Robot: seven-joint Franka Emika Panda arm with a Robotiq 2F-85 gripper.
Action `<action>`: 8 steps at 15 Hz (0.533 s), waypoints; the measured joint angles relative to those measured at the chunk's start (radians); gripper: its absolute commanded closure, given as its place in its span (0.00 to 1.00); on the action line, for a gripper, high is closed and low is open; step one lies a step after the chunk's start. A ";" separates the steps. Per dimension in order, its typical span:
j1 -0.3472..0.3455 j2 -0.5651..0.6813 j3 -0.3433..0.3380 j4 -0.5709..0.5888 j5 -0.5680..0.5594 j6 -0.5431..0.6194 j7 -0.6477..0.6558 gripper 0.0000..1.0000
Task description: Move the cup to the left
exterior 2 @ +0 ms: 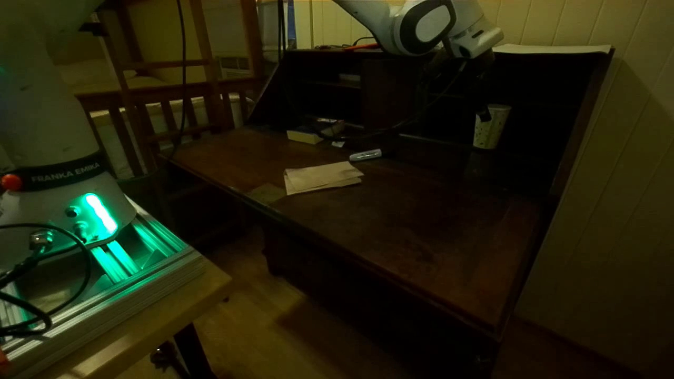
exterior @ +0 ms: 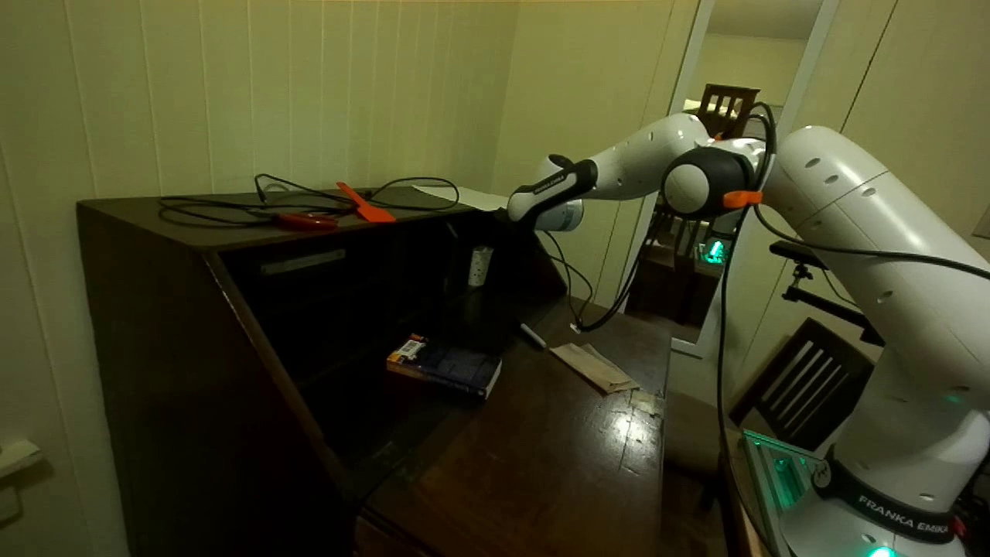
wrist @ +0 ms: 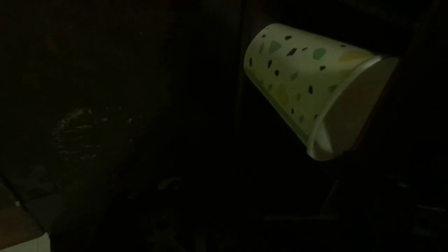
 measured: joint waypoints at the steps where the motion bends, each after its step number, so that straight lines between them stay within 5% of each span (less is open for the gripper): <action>1: -0.003 0.009 0.003 0.014 0.000 -0.003 0.000 0.26; 4: -0.007 0.032 0.009 0.053 0.000 -0.021 -0.001 0.35; 5: -0.008 0.040 0.010 0.065 0.000 -0.027 -0.001 0.09; 8: -0.009 0.060 0.011 0.094 0.000 -0.047 -0.001 0.01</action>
